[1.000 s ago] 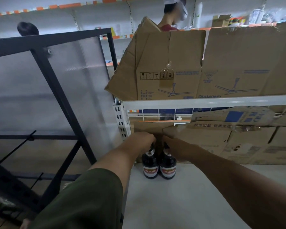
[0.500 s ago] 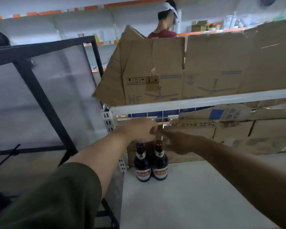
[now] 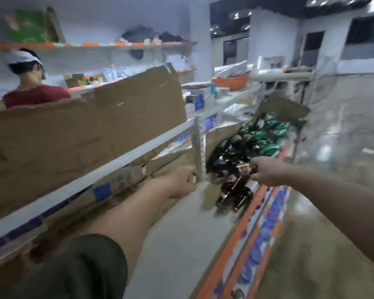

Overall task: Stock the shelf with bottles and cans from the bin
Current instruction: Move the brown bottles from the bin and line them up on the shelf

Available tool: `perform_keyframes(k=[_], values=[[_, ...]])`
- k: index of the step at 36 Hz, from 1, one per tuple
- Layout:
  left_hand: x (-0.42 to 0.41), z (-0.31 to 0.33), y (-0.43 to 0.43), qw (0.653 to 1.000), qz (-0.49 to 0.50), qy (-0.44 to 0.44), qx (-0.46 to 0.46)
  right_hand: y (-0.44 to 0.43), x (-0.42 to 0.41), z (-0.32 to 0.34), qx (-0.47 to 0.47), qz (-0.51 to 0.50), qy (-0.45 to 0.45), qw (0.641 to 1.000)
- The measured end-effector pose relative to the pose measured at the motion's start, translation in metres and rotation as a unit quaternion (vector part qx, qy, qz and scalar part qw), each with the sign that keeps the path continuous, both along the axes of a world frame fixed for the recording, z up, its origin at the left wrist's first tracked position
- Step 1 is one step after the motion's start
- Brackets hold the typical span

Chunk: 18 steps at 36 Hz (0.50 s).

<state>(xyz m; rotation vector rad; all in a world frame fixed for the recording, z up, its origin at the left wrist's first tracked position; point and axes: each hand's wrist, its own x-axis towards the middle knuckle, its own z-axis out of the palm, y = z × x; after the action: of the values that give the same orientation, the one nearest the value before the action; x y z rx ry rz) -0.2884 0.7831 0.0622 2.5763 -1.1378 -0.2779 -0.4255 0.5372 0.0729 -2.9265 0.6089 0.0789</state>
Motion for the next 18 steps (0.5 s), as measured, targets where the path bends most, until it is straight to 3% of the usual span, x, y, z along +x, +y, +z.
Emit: perform_keyframes(k=[5,11,18], values=[[-0.012,0.006,-0.142,0.997,-0.075,-0.032,0.018,-0.123,-0.072,0.017,0.006,-0.127,-0.033,0.991],[-0.027,0.011,-0.275,0.991,-0.123,-0.051,0.028,-0.199,-0.12,0.038,0.069,-0.174,-0.081,0.979],[-0.034,0.013,-0.384,0.984,-0.169,-0.029,0.044,-0.263,-0.139,0.035,0.063,-0.211,-0.085,0.972]])
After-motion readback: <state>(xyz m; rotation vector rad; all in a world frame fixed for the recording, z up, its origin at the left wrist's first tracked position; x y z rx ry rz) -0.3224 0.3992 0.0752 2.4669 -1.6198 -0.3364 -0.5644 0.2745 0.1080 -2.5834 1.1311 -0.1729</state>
